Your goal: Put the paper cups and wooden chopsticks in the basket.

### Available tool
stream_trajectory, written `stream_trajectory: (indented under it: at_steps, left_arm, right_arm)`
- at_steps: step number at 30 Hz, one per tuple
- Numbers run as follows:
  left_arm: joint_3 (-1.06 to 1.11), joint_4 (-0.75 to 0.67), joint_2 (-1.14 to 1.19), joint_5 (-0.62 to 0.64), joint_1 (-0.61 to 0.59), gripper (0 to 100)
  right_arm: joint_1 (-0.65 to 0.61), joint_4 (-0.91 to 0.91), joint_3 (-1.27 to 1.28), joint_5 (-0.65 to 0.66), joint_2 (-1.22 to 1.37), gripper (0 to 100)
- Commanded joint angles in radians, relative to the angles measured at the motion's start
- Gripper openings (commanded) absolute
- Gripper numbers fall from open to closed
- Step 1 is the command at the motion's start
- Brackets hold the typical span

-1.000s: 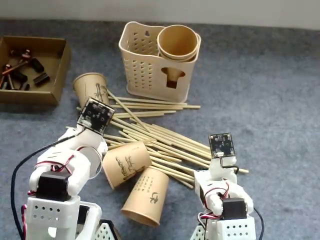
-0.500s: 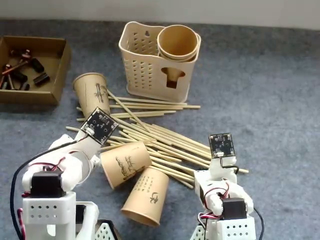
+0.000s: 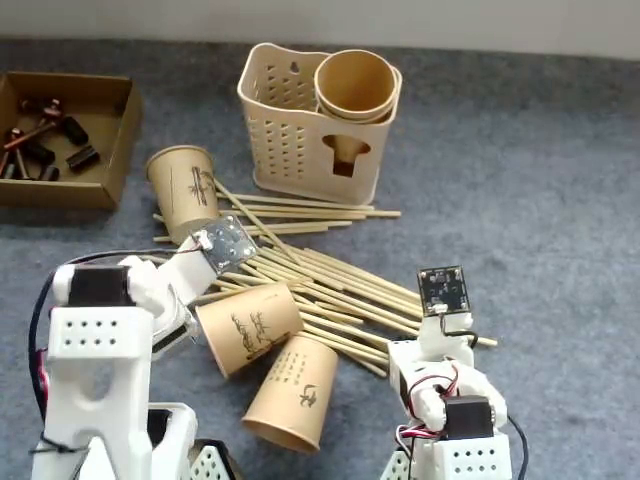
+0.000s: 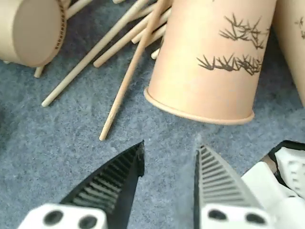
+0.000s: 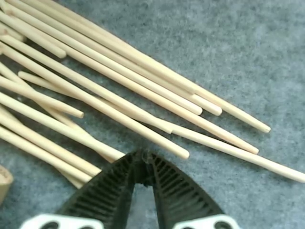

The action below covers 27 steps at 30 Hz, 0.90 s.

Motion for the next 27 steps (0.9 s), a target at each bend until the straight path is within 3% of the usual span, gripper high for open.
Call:
stream_trajectory:
  at_steps: [1, 7, 15, 19, 27]
  left_arm:
    - [-0.053, 0.0, 0.036, -0.017, -0.008, 17]
    - [-0.033, -0.021, 0.036, -0.005, 0.05, 17]
    - [-0.019, -0.043, 0.036, 0.146, 0.186, 18]
    - [0.012, -0.121, 0.036, 0.21, 0.206, 18]
    - [-0.035, -0.135, 0.035, 0.307, 0.214, 18]
  right_arm:
    - [-0.005, 0.001, 0.116, 0.009, -0.007, 0.5]
    - [-0.005, 0.001, 0.116, 0.009, -0.007, 0.5]
    - [-0.005, 0.001, 0.116, 0.009, -0.007, 0.5]
    - [-0.005, 0.001, 0.116, 0.009, -0.007, 0.5]
    - [-0.005, 0.001, 0.116, 0.009, -0.007, 0.5]
